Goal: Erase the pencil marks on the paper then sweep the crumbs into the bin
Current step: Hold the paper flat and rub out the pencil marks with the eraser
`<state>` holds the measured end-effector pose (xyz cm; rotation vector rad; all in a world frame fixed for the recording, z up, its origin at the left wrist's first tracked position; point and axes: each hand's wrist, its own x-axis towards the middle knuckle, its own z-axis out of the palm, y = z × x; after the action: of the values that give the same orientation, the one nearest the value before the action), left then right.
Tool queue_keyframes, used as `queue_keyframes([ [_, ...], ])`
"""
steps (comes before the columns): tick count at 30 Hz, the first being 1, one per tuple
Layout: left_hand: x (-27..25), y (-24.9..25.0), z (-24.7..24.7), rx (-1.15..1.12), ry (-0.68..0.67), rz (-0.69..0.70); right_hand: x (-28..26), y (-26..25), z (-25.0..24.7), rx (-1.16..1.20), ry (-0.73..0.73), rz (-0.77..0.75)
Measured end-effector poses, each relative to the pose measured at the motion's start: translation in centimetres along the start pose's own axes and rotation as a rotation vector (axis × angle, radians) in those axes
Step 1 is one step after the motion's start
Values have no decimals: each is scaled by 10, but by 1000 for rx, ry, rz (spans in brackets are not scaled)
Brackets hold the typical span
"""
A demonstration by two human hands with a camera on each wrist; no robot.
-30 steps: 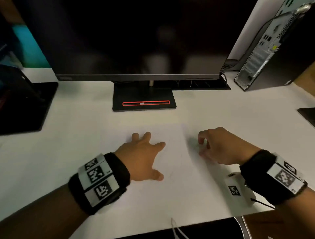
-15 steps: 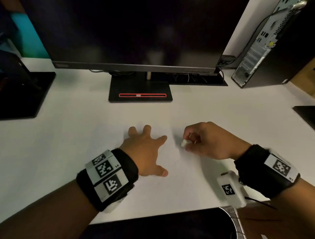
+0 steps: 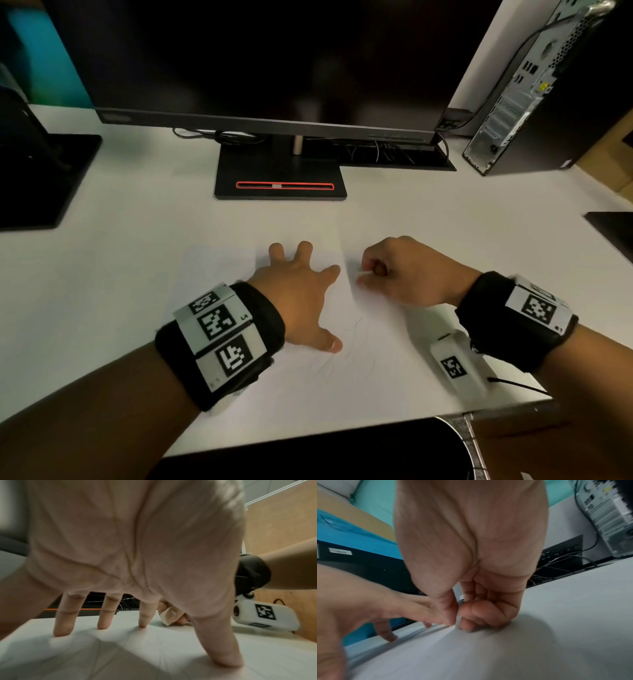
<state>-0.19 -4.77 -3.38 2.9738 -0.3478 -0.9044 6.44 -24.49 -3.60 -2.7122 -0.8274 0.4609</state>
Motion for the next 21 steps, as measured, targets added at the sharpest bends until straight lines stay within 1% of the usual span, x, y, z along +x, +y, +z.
queue_keyframes([
  [2, 1, 0, -1, 8, -1, -2, -1, -5, -1, -13, -78, -15],
  [3, 2, 0, -1, 13, -3, -2, 1, -4, -4, -13, -79, -1],
  [6, 2, 1, -1, 14, -6, 1, 6, 2, -10, -8, 12, 64],
  [7, 3, 1, 0, 13, -5, 2, 6, 1, -8, -6, 12, 63],
  [10, 3, 1, 0, 9, 1, -5, 4, -9, -2, 19, -97, 13],
  [11, 3, 1, 0, 11, 3, -5, 5, -10, -3, 25, -109, 13],
  [15, 4, 1, 1, 21, 1, -7, 11, -5, -8, 24, -25, 86],
  [19, 5, 0, 3, 6, 1, -15, 8, -12, -5, 11, -122, 43],
  [21, 5, 0, 3, 14, 3, -9, 10, -7, -9, 17, -71, 90],
])
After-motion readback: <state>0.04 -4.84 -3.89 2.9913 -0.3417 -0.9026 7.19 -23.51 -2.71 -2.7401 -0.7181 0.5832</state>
